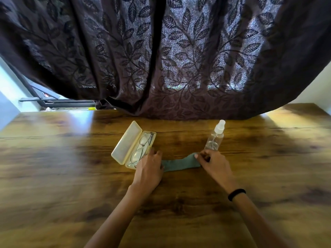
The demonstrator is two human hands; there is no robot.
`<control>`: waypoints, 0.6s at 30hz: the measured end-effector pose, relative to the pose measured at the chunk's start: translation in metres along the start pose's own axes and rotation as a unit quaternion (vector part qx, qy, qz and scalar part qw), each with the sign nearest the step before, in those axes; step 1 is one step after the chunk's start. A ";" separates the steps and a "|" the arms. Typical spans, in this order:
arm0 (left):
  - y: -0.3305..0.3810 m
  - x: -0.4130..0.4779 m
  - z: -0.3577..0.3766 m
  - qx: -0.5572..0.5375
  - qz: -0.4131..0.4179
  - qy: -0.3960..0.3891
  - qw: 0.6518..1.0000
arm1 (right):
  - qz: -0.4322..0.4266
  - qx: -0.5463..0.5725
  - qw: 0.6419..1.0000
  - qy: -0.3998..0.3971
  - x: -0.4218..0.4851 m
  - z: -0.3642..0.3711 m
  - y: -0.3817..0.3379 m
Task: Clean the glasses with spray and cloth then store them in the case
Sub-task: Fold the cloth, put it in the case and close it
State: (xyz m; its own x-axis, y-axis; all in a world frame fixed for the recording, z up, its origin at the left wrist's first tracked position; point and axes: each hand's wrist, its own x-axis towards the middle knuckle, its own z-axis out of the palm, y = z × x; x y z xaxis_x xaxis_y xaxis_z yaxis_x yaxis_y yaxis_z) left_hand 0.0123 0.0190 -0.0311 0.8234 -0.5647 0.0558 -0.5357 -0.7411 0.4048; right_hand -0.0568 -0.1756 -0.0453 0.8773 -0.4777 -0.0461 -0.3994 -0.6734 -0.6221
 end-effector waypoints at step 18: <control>0.019 -0.007 0.026 0.001 0.164 -0.062 0.984 | 0.014 -0.038 0.999 -0.021 -0.007 0.003 -0.006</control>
State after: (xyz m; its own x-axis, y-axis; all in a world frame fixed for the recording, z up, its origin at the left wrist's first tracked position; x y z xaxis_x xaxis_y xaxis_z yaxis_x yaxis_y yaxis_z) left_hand -0.0085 -0.0011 -0.0473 0.5762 -0.8142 0.0715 -0.7702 -0.5117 0.3808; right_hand -0.0597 -0.1669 -0.0439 0.8756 -0.4734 -0.0957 -0.4410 -0.7026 -0.5585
